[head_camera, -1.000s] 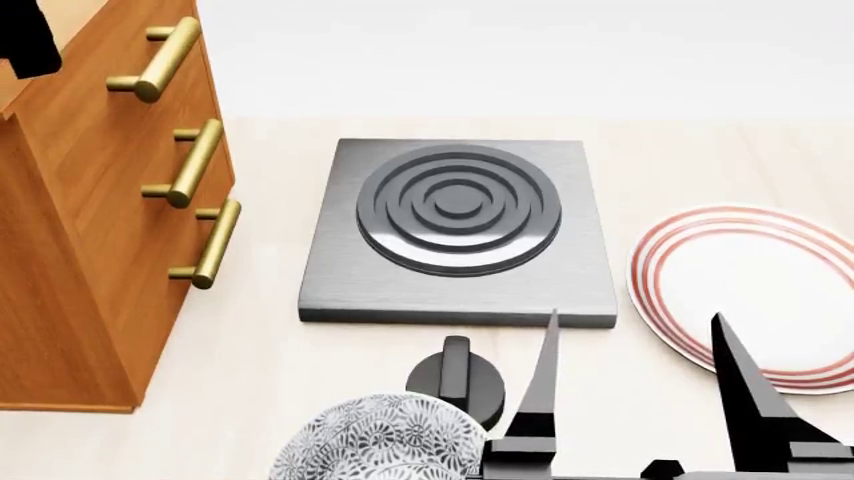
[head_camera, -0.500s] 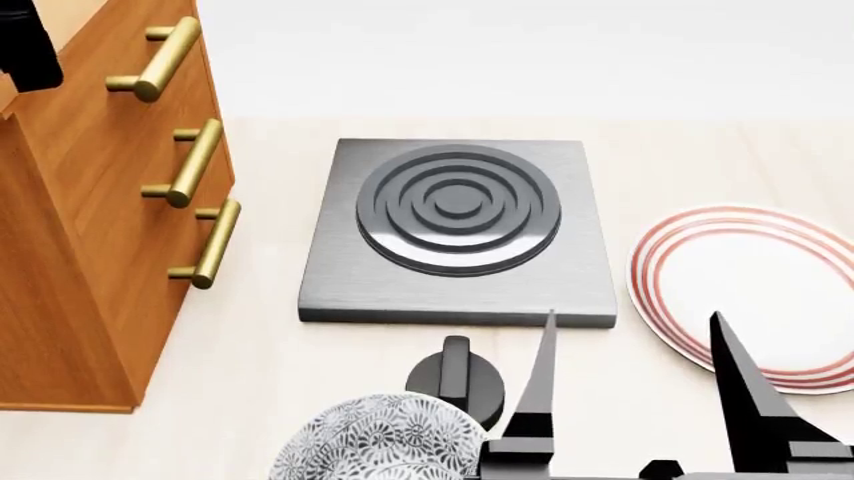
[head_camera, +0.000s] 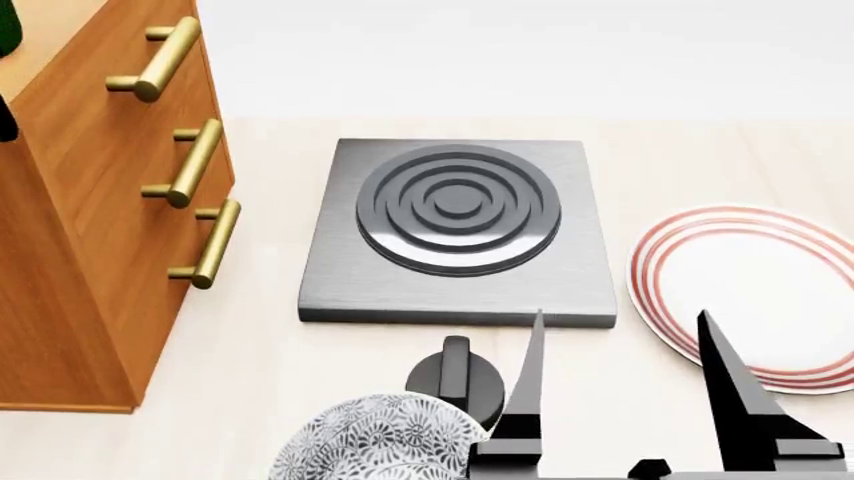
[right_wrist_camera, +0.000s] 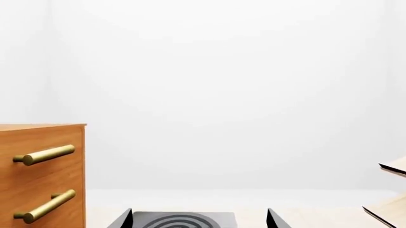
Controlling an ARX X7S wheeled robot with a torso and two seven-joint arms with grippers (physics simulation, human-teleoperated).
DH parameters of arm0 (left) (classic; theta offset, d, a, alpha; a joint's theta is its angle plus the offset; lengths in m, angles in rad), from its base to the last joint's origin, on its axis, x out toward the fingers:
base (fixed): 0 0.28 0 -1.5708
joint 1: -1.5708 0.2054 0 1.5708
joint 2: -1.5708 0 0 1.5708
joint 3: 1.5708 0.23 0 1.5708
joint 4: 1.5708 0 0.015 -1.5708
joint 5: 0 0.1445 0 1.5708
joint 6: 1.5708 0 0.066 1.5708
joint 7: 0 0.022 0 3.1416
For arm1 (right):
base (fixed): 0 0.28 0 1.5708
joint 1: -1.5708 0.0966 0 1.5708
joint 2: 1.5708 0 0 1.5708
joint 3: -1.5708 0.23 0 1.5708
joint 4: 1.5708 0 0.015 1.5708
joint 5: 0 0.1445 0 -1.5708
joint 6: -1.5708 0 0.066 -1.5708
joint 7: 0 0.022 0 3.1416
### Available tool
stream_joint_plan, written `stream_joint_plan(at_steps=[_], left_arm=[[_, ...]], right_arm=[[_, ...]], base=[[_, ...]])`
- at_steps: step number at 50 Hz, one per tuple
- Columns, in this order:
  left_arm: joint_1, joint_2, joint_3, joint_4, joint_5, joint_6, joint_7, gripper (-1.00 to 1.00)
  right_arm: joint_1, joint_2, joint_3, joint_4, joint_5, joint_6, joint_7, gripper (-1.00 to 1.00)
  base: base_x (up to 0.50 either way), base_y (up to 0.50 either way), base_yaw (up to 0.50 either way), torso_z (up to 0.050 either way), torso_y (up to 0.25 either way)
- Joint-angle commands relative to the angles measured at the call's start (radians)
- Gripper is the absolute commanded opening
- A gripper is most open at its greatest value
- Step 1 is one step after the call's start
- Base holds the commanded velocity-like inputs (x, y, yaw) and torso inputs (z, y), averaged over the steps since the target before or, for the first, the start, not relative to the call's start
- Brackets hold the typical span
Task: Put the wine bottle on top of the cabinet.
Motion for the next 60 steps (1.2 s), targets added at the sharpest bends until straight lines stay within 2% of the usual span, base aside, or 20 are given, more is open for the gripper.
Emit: stream_joint_plan(at_steps=[1, 10, 18, 27, 40, 45, 60], left_arm=[[0.192, -0.073, -0.017, 0.213, 0.033, 0.072, -0.080, 1.00], [0.428, -0.060, 0.049, 0.283, 0.152, 0.199, -0.119, 1.00], [0.437, -0.045, 0.165, 0.359, 0.254, 0.138, -0.143, 1.00], [0.510, -0.017, 0.222, 0.377, 0.307, 0.188, -0.150, 1.00], [0.518, 0.012, 0.297, 0.454, 0.343, 0.169, -0.141, 1.00], [0.510, 0.050, 0.356, 0.438, 0.380, 0.170, -0.117, 1.00], [0.501, 0.063, 0.384, 0.461, 0.385, 0.153, -0.103, 1.00]], right_arm=[[0.005, 0.001, -0.009, -0.004, -0.001, 0.005, 0.004, 1.00], [0.012, -0.002, -0.028, 0.001, -0.010, 0.006, 0.001, 1.00], [0.016, 0.002, -0.040, -0.012, -0.012, 0.017, 0.003, 1.00], [0.026, 0.000, -0.047, -0.013, -0.009, 0.021, 0.004, 1.00], [0.031, 0.002, -0.056, -0.017, -0.009, 0.024, 0.006, 1.00], [0.037, 0.003, -0.060, -0.030, -0.008, 0.033, 0.011, 1.00], [0.040, 0.007, -0.060, -0.034, -0.002, 0.031, 0.013, 1.00]], base=[[0.00, 0.00, 0.00, 0.000, 0.000], [0.00, 0.00, 0.00, 0.000, 0.000], [0.00, 0.00, 0.00, 0.000, 0.000], [0.00, 0.00, 0.00, 0.000, 0.000], [0.00, 0.00, 0.00, 0.000, 0.000], [0.00, 0.00, 0.00, 0.000, 0.000], [0.00, 0.00, 0.00, 0.000, 0.000]])
